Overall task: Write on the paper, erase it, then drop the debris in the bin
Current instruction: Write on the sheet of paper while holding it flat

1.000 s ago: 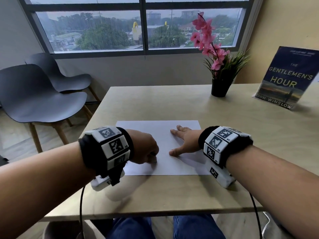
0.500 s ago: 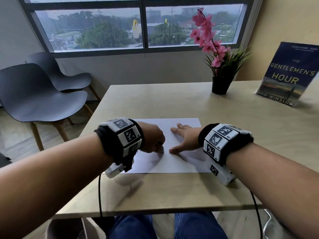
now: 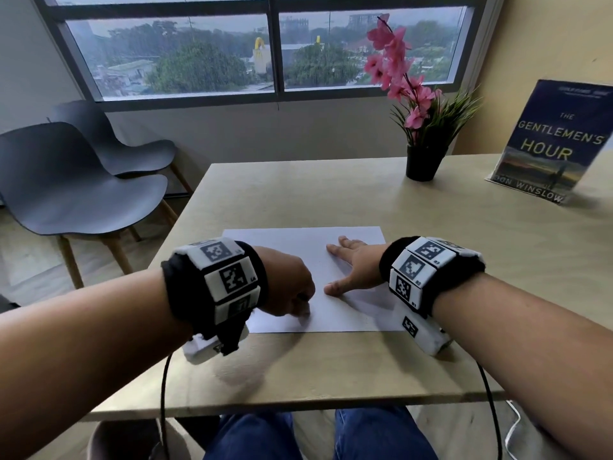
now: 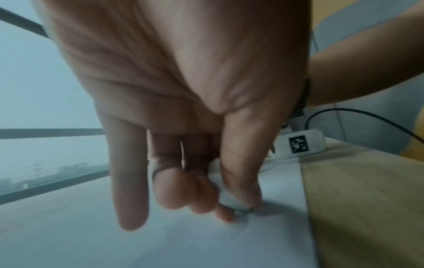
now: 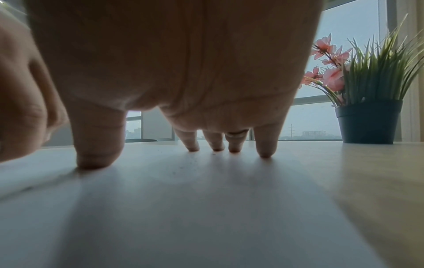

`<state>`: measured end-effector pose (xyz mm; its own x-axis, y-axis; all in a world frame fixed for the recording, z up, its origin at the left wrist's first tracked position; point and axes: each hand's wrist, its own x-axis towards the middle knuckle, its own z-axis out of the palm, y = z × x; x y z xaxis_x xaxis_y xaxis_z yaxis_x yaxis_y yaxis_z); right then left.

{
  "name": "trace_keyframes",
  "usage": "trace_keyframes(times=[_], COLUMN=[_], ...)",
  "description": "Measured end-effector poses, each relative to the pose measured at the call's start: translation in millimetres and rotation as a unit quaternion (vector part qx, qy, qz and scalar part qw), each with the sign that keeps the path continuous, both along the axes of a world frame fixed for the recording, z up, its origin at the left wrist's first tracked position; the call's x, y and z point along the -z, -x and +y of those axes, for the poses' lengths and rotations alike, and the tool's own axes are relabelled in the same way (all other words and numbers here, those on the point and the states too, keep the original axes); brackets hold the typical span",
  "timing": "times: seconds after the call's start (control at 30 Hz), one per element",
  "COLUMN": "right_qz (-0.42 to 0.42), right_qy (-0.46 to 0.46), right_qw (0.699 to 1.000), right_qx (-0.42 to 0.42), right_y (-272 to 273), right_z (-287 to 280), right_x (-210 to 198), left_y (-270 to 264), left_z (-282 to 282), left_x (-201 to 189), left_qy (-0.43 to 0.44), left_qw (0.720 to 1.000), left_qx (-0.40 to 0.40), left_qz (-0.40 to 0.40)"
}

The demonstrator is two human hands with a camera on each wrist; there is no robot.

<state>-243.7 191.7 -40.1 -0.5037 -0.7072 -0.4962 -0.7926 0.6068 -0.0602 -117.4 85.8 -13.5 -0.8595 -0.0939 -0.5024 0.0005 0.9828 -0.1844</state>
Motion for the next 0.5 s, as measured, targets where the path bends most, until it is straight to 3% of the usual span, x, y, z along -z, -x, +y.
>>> trace_keyframes(times=[0.5], right_qz=[0.0], right_qy=[0.0], right_qw=[1.0], right_qx=[0.002], right_y=[-1], right_z=[0], right_x=[-1], left_y=[-4], left_z=[-17], left_x=[0], left_qy=[0.01], left_qw=[0.999], left_qx=[-0.015], left_qz=[0.033])
